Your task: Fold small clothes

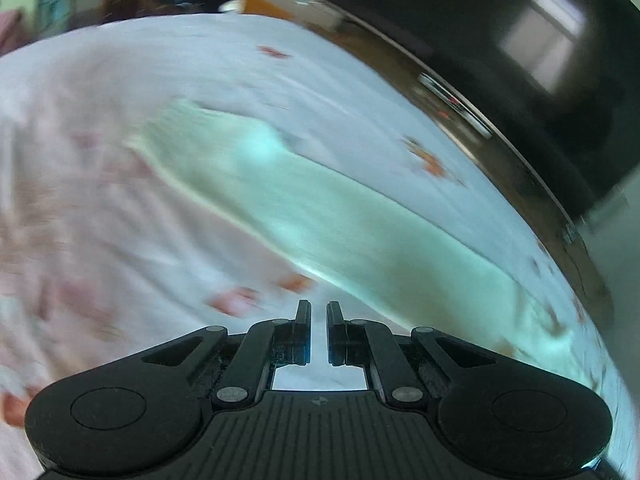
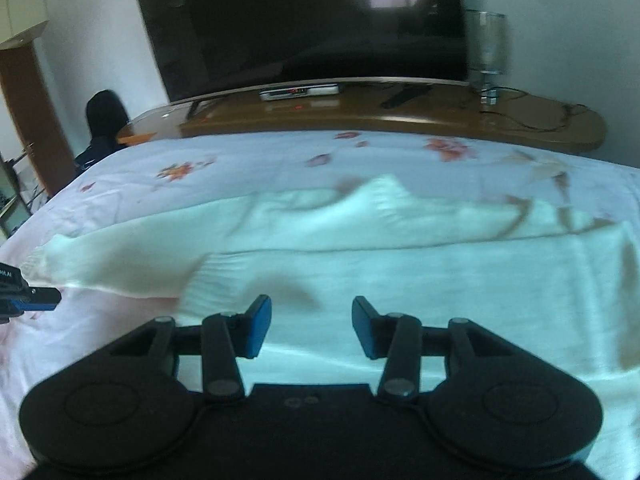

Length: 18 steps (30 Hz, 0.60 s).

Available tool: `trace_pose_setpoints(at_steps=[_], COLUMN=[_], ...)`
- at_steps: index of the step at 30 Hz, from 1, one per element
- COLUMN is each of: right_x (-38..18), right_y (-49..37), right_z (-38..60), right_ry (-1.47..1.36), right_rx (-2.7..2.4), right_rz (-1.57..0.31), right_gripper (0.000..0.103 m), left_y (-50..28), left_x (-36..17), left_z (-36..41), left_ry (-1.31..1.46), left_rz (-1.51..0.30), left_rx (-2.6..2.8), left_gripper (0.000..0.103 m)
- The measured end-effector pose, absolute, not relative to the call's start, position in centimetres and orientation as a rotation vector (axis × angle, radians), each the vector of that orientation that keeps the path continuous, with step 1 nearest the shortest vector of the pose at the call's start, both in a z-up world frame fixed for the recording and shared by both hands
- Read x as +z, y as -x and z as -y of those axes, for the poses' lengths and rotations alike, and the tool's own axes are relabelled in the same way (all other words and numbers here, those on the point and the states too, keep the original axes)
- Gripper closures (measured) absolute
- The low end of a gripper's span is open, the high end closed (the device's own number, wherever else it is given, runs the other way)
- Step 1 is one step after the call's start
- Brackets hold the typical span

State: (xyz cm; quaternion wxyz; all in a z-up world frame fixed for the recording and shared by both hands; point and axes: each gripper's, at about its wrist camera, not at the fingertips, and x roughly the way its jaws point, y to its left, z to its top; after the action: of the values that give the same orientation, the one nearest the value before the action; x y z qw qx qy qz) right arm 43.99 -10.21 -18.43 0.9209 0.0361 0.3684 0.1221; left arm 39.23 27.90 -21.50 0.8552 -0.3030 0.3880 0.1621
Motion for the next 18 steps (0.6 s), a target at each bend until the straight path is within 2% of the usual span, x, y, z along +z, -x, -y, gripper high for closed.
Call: trace_pose_setpoints(at_steps=[11,15,18], right_x=[-19.7,-19.9,-20.1], right_y=[-44.3,-44.3,-44.3], right_z=[5.6,5.2,5.0], right_ry=[-0.065,-0.058,-0.056], right_rx=[0.278,0.275,0.266], right_rz=[-0.792,-0.798,-0.797], right_gripper=[0.059,0.059,0.059], left_y=[-38.7,-38.8,-38.4], left_x=[-25.1,-23.5,-22.6], left_z=[-36.0,-34.6,-33.8], left_ry=[0.958,0.723,0.621], left_rz=[-0.790,-0.734,-0.663], left_rx=[0.367,0.374,0.342], left_gripper=[0.097,0.097,0.103])
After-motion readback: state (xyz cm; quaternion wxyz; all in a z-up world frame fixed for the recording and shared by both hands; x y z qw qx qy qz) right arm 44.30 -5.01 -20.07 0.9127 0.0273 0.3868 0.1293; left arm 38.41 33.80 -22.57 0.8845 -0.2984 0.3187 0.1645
